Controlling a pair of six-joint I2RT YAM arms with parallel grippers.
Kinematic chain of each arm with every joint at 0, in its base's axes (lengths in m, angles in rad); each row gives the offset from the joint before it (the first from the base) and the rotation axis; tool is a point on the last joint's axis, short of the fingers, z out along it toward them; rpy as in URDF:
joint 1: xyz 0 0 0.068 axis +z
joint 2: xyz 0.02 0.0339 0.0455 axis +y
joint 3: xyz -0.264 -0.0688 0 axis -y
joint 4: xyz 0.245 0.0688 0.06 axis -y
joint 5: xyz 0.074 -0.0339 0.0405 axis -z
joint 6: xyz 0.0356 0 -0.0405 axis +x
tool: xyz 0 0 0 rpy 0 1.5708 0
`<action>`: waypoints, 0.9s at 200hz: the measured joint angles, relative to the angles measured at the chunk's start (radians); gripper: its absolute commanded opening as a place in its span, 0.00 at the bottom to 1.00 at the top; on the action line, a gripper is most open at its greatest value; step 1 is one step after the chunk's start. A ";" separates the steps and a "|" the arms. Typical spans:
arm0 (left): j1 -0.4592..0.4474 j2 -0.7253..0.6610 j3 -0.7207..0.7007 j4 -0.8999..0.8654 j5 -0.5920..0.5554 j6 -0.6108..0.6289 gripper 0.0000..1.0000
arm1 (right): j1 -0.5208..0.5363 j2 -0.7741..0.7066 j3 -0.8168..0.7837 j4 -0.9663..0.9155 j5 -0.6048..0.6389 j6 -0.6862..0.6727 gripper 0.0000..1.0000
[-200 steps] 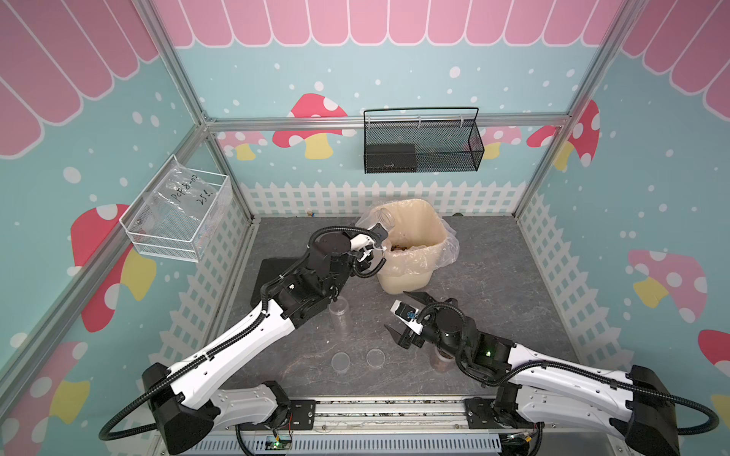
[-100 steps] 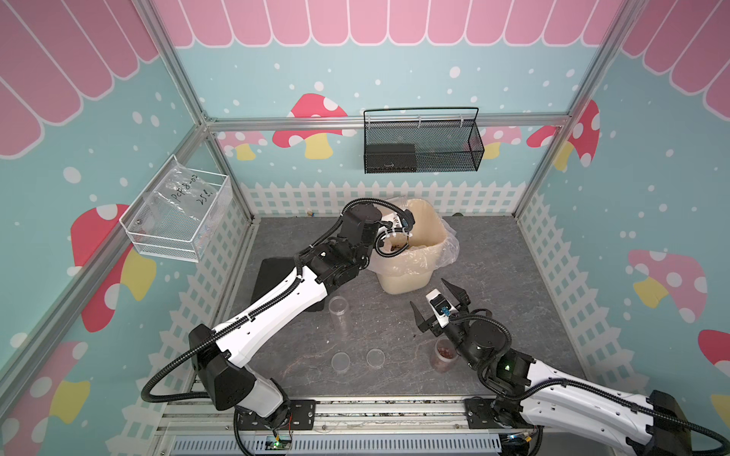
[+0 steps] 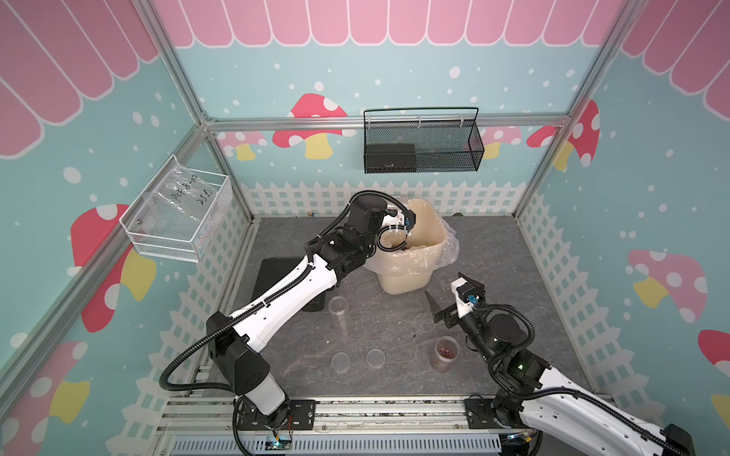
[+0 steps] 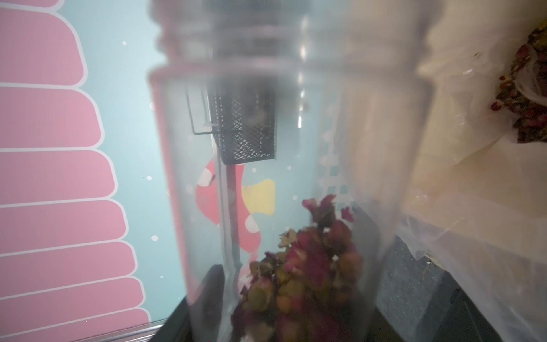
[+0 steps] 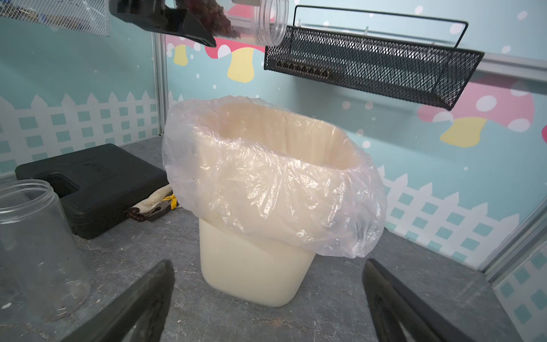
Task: Empty the moldy dried flower tea in the jars
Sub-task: Pour the moldy dried flower tea into the trash bin.
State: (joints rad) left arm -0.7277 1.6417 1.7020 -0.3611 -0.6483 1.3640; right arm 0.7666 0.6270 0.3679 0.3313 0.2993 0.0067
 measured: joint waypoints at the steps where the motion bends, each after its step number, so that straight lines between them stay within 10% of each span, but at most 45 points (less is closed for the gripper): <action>1: 0.000 0.000 0.000 0.001 0.000 0.002 0.19 | -0.002 0.000 0.000 -0.001 -0.003 0.001 1.00; 180: 0.018 0.109 0.009 0.205 -0.014 0.433 0.11 | -0.080 0.075 0.045 -0.079 -0.224 0.130 1.00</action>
State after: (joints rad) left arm -0.7101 1.7504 1.7111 -0.1562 -0.6621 1.7969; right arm 0.6861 0.7017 0.4129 0.2523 0.0753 0.1368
